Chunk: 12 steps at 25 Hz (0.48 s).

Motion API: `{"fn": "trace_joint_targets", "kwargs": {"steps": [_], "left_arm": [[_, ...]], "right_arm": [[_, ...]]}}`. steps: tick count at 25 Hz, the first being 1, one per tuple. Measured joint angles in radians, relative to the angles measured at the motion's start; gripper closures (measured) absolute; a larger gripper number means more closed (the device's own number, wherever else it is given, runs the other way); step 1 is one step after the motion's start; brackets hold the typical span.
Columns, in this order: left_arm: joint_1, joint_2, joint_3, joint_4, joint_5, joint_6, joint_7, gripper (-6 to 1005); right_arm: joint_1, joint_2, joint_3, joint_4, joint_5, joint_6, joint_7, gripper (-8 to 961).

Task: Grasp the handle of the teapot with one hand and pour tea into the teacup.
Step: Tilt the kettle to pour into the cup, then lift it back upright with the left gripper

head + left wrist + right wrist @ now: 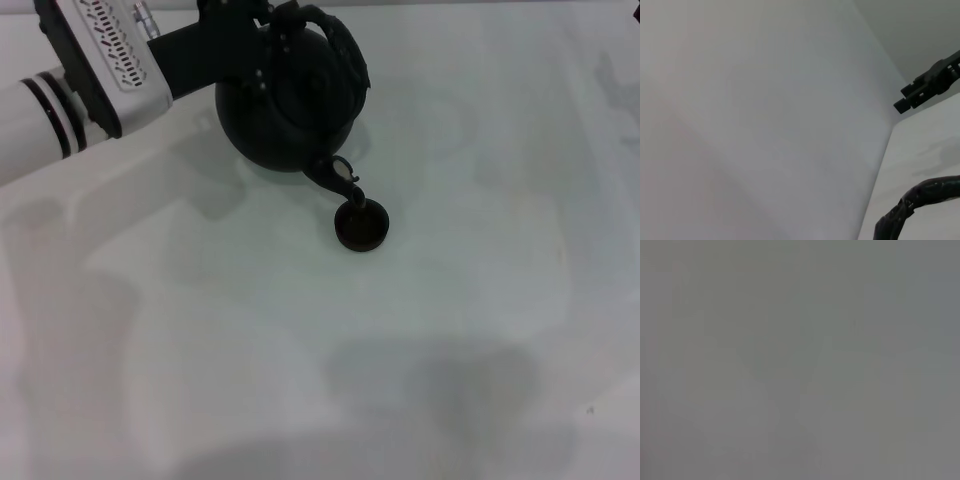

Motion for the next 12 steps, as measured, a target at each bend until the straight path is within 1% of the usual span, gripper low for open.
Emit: {"fn": "trace_joint_targets", "kwargs": {"steps": [7,12], "left_arm": [[-0.002,0.000,0.000,-0.016,0.002,0.018,0.000,896],[-0.004,-0.001,0.000,-0.022,0.028,0.022,-0.001,896]], "right_arm": [[-0.003,0.000,0.000,0.000,0.000,-0.001,0.000,106],[-0.004,0.000,0.000,0.000,0.000,0.000,0.000,106]]}}
